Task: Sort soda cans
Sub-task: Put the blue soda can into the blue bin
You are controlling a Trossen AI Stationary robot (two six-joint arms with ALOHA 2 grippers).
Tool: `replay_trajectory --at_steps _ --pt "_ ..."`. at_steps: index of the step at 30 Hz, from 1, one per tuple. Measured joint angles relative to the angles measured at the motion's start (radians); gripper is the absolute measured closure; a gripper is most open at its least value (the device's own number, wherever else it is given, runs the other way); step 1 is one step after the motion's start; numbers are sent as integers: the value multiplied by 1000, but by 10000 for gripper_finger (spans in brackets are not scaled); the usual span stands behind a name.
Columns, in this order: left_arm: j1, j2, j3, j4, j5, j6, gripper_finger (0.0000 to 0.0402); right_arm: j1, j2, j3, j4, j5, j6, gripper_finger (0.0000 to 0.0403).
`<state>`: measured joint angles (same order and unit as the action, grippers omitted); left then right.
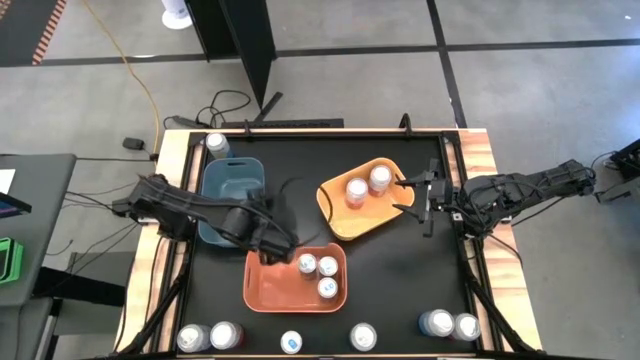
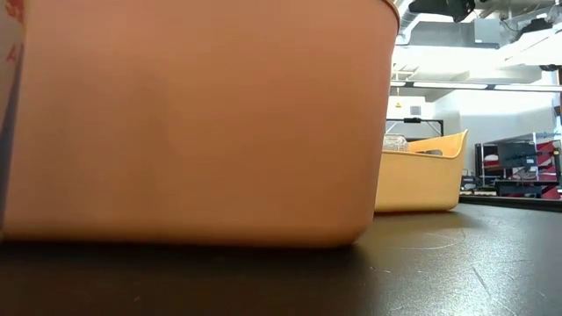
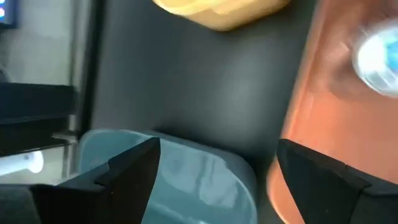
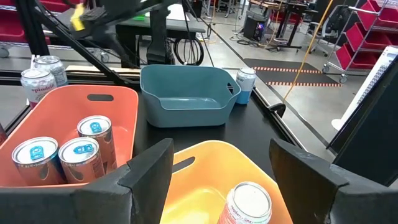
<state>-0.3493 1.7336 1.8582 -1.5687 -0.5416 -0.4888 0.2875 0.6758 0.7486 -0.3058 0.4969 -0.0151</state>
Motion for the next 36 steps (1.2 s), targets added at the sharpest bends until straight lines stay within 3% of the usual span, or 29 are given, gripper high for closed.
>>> replay_trajectory --at_steps 8,12,16,22,27,32,36 --pt "103 -129 -140 1 -210 -236 82 0 0 0 0 0 10 121" --pt "242 -203 -228 10 -217 -280 82 0 0 0 1 0 16 121" --pt "460 -248 -268 42 -216 -223 82 0 0 0 2 0 15 121" --pt "828 -268 -274 274 -63 41 63 0 0 0 -1 0 0 121" --pt "1134 -240 -274 378 211 118 28 0 0 0 -11 0 -16 121" --pt "1341 -180 -274 298 226 125 8 0 0 0 -20 0 -31 121" --pt "1412 -157 -274 290 263 128 2 0 0 0 -20 0 -47 121"
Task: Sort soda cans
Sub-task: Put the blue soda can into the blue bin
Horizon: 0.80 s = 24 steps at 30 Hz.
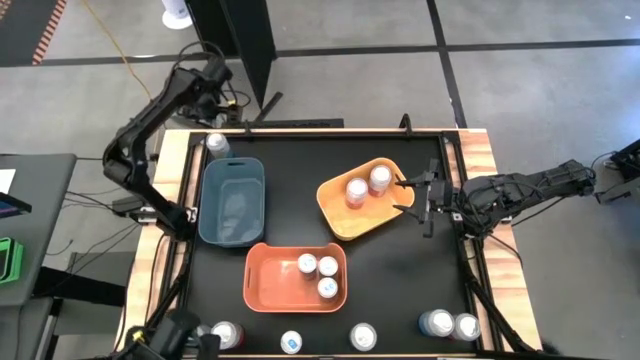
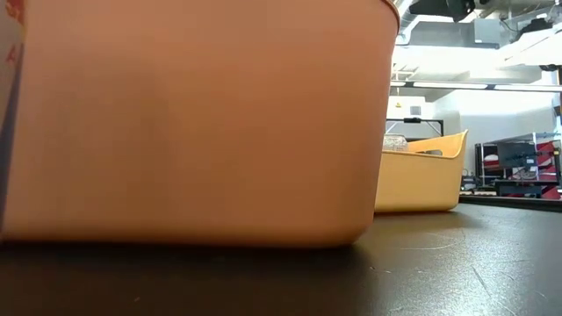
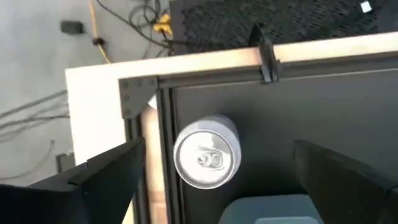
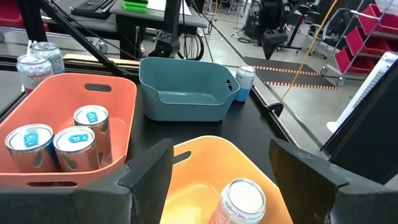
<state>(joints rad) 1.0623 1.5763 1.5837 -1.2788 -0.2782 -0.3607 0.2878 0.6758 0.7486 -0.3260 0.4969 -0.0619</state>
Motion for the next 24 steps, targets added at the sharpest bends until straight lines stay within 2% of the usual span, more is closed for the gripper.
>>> replay_trajectory --at_steps 7,17,24 --pt "30 29 -36 -48 89 7 2 0 0 0 0 0 -18 121" --pt "26 29 -99 -40 77 3 2 2 0 0 -14 0 16 121" --pt "24 29 -101 -39 67 -4 2 46 0 0 -14 -1 29 121"
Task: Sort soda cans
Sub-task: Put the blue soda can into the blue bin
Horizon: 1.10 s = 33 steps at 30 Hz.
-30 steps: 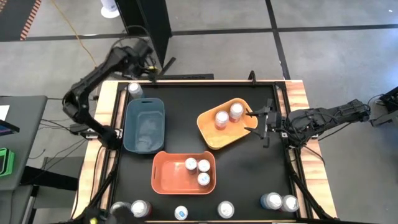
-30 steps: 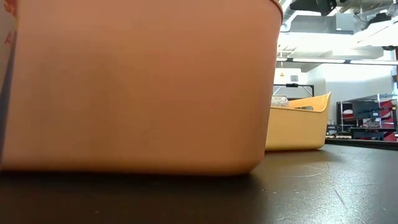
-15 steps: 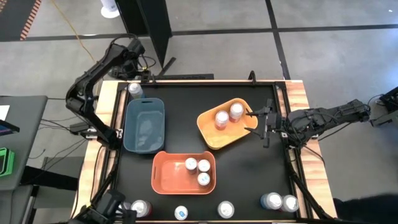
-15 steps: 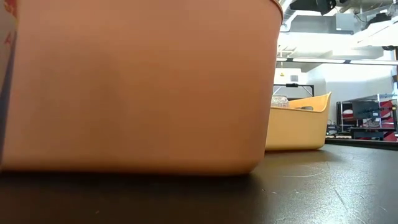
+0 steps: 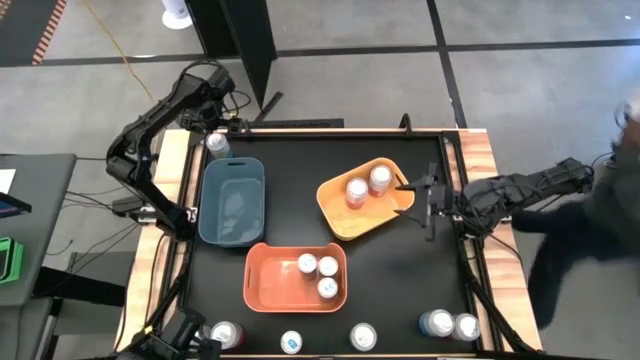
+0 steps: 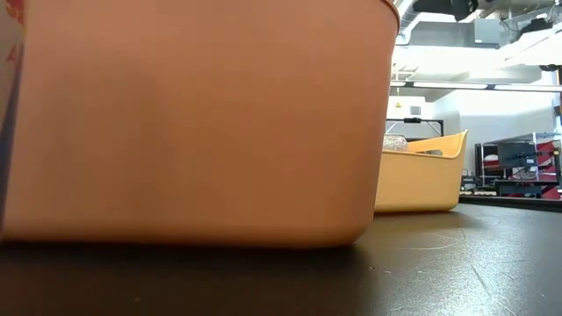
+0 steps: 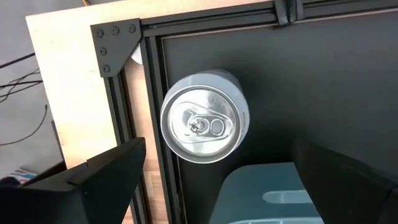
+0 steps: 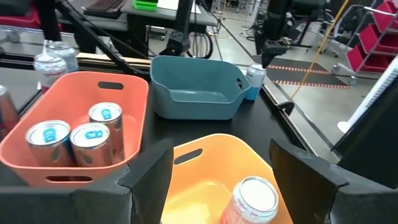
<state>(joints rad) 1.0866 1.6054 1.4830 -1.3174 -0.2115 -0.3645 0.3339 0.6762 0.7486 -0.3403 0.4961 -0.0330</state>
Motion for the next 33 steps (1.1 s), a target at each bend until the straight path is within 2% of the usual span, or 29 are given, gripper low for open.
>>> replay_trajectory --at_steps 13,19,33 --pt "0 0 -2 8 -13 -16 2 31 0 0 2 0 -2 121" --pt "-17 0 -82 52 -28 -10 2 31 0 0 5 0 -15 121" --pt "-21 0 -136 109 -38 1 2 31 0 0 14 1 -36 121"
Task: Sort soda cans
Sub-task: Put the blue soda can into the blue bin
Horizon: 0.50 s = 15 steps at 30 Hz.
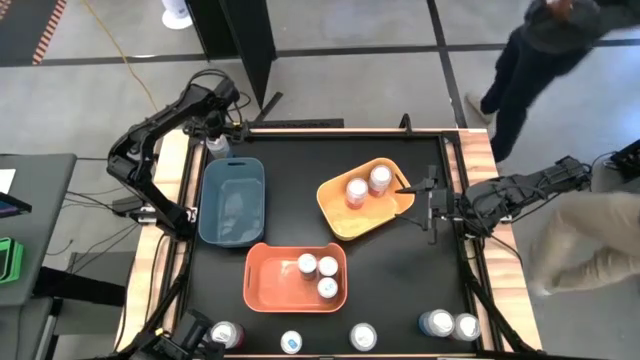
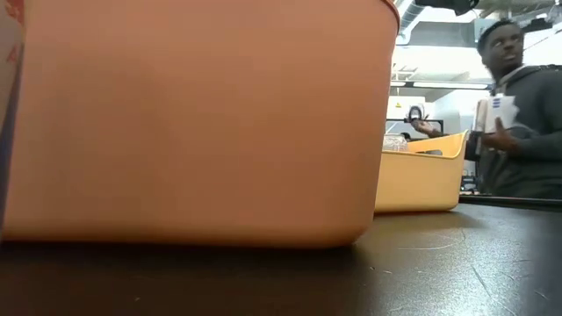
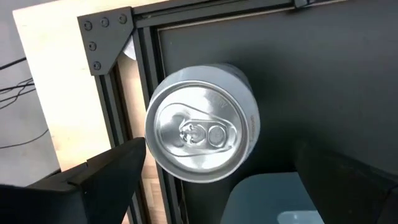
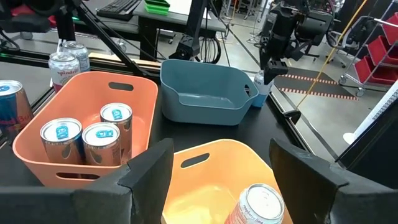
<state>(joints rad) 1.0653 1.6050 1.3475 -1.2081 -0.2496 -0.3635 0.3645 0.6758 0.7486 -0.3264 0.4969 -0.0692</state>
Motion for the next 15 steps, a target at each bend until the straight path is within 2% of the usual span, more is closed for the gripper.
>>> replay_trajectory --at_steps 15 --pt "0 0 -33 72 -8 -1 2 0 0 0 8 0 0 121"
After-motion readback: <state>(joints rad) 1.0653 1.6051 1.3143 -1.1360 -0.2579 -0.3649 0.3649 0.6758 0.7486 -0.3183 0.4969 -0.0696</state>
